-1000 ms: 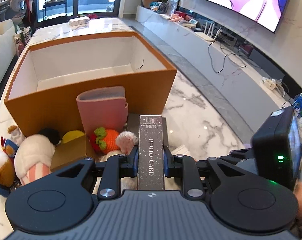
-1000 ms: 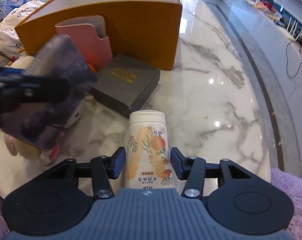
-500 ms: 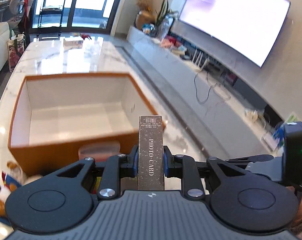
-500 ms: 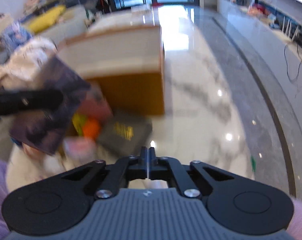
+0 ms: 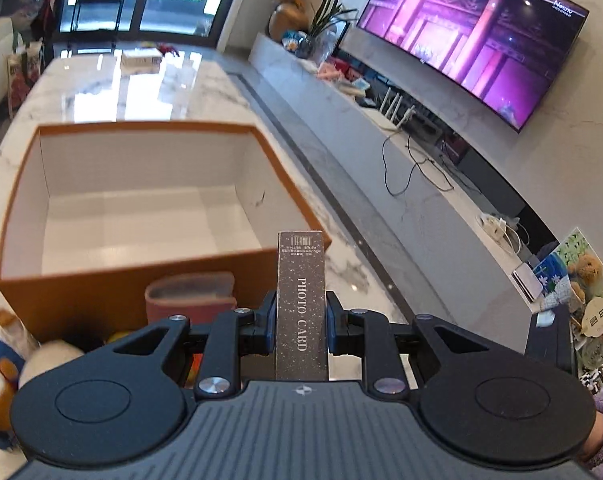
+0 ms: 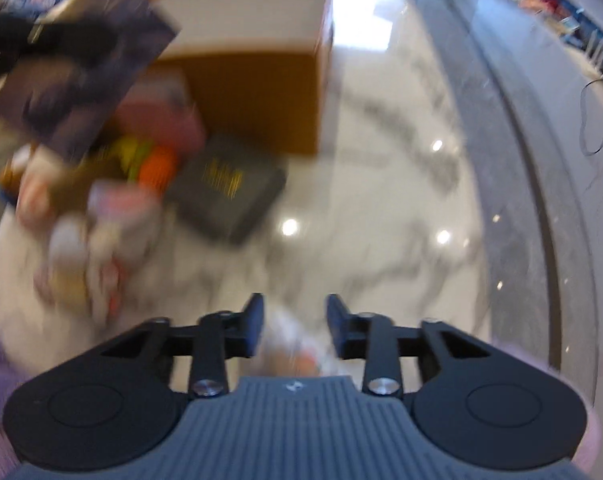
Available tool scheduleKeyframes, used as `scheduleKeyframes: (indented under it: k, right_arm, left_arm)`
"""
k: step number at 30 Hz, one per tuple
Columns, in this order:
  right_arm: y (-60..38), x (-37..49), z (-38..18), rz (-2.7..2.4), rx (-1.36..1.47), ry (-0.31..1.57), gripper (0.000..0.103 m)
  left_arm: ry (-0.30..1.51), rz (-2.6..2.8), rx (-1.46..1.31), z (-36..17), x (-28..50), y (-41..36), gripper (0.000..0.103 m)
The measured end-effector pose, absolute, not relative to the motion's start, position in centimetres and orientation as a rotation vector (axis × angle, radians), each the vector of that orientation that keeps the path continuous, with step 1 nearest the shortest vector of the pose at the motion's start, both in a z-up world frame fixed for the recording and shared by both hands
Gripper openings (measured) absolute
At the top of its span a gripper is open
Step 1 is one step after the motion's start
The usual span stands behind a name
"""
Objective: Organize objects
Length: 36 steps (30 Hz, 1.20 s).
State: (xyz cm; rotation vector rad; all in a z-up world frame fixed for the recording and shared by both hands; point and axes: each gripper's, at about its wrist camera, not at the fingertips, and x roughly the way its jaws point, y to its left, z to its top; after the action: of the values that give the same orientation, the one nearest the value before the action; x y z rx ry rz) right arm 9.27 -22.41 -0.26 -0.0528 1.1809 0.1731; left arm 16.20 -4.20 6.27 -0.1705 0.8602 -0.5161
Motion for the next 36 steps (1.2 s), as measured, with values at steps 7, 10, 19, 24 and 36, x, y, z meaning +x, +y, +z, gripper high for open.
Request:
scheduleKeyframes:
  k: [7, 10, 19, 24, 36]
  right_arm:
    - [-21.2, 8.2, -2.4, 0.288, -0.252, 1.243, 0.058]
    - [-21.0, 8.8, -2.9, 0.314, -0.299, 1.238, 0.061]
    - [-21.6, 10.7, -3.7, 0.322, -0.247, 1.253, 0.049]
    - [-21.6, 11.1, -2.0, 0.332, -0.196, 1.199, 0.048]
    - [-21.6, 13.8, 7.0, 0.331, -0.164, 0.917, 0.047]
  left_arm:
    - [0.868, -0.496, -0.177, 6.2, 15.5, -3.6, 0.026]
    - [0.859, -0.477, -0.172, 6.5, 15.1, -3.4, 0.026]
    - [0.847, -0.439, -0.167, 7.0, 15.0, -2.9, 0.026]
    - [0.821, -0.444, -0.162, 7.7, 15.3, -2.6, 0.026]
    - [0.761, -0.43, -0.154, 9.3, 18.4, -2.5, 0.026]
